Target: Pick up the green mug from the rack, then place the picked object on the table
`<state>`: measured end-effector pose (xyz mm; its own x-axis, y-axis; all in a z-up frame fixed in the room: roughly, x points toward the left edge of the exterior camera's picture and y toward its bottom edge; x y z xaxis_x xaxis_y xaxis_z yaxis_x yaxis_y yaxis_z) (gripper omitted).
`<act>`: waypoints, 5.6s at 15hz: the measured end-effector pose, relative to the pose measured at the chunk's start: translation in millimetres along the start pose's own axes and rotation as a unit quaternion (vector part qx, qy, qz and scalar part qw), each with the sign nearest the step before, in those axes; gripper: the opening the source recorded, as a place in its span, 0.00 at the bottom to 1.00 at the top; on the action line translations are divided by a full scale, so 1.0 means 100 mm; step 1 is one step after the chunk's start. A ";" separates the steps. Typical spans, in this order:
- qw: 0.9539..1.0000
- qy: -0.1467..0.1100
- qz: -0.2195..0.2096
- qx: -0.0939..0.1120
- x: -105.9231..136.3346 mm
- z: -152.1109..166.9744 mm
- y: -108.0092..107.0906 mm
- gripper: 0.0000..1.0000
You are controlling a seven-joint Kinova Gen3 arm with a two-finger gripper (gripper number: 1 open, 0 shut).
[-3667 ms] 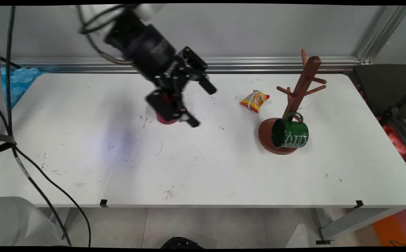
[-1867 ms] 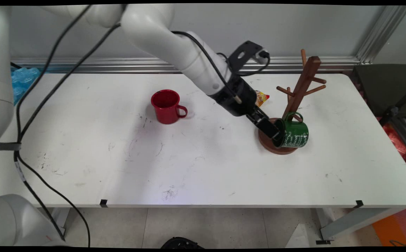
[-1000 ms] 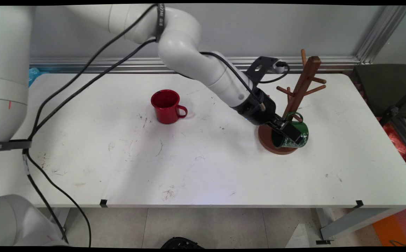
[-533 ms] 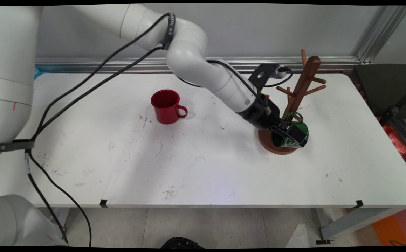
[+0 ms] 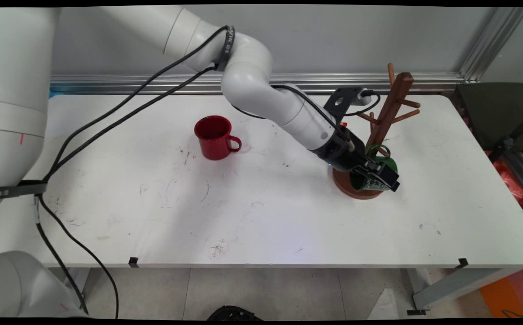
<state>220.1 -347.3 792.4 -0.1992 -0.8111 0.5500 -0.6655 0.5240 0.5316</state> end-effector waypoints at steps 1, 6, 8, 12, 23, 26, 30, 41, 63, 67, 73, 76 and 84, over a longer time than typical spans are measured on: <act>1.000 0.001 -0.001 -0.001 0.00 0.01 0.00 0.00; 1.000 0.008 -0.003 -0.007 0.00 0.04 0.03 0.00; 1.000 0.011 -0.003 -0.008 0.00 0.04 0.04 0.00; 1.000 0.016 -0.001 -0.012 0.00 0.04 0.06 0.00; 0.999 0.025 0.014 -0.032 -0.05 -0.09 0.19 0.00; 0.999 0.025 0.018 -0.038 -0.07 -0.15 0.24 0.00; 0.998 0.023 0.023 -0.046 -0.13 -0.26 0.32 0.00; 0.999 0.006 0.050 -0.022 -0.29 -0.71 0.39 0.00; 0.957 -0.140 0.170 0.191 -0.45 -2.03 0.25 0.00; 0.938 -0.184 0.182 0.229 -0.49 -2.17 0.21 0.00; 0.907 -0.257 0.186 0.278 -0.58 -2.27 0.11 0.00; 0.897 -0.281 0.180 0.290 -0.62 -2.26 0.06 0.00; 0.876 -0.340 0.175 0.295 -0.71 -2.13 -0.10 0.00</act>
<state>393.8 -239.7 885.2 -0.7138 -0.7003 -0.0044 -0.6940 0.7082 -0.1294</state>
